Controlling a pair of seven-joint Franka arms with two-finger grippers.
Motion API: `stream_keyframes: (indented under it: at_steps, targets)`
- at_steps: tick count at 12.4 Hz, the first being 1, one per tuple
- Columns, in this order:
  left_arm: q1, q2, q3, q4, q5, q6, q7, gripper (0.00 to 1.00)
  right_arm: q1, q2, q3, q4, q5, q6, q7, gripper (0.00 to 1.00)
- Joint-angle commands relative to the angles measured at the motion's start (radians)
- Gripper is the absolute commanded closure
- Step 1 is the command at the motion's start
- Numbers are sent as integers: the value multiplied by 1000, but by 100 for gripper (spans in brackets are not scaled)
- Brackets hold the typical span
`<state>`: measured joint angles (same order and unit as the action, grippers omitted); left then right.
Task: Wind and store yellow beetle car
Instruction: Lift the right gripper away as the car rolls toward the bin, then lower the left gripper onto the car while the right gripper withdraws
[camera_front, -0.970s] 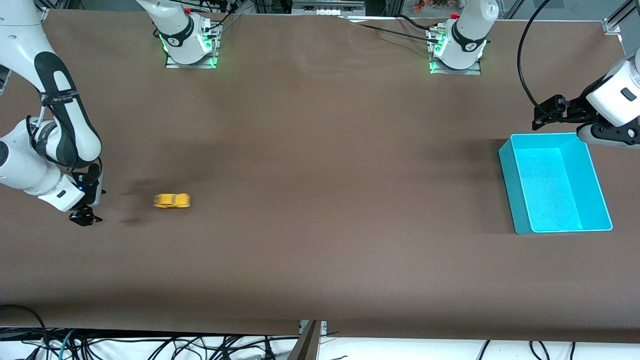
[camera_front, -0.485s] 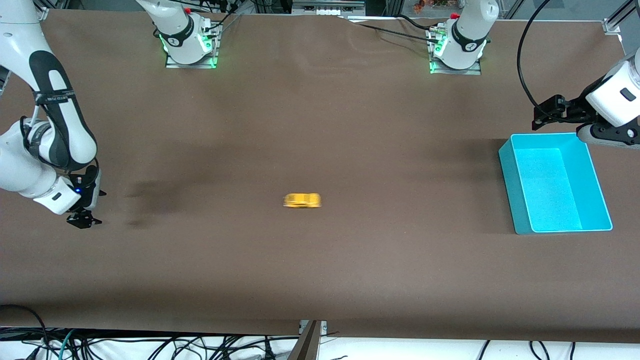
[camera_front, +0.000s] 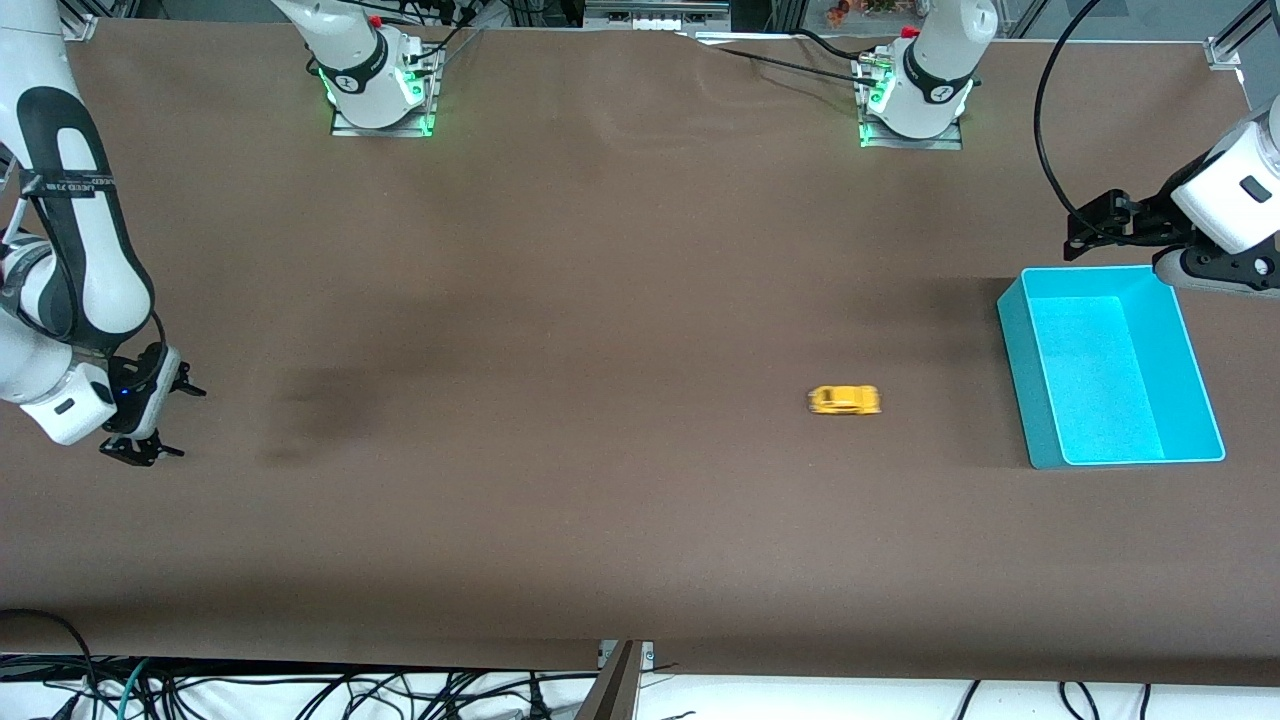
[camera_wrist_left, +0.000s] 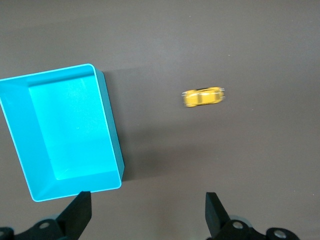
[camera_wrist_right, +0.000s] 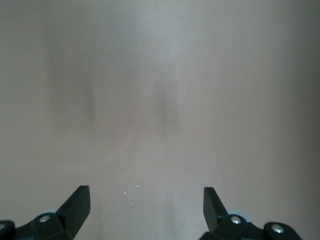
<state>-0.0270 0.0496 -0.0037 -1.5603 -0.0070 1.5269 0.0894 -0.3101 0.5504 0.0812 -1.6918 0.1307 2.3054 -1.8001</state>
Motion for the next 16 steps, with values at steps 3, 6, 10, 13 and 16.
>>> stream_keyframes:
  at_steps: [3, 6, 10, 13, 16]
  targets:
    - [1, 21, -7, 0, 25, 4, 6, 0, 40, -43, 8, 78, 4, -127, 239, 0]
    - [2, 49, -4, 8, 24, 5, 4, 0, 74, -44, 8, 144, -11, -213, 431, 0]
    - [5, 95, -4, 6, 22, 4, 12, 0, 144, -90, 8, 168, -11, -297, 787, 0]
    - [5, 160, -6, -10, 16, 2, 244, 0, 227, -90, 6, 250, -20, -429, 1118, 0]
    - [13, 231, -4, -15, 10, 15, 387, 0, 295, -104, 8, 262, -60, -457, 1359, 0]
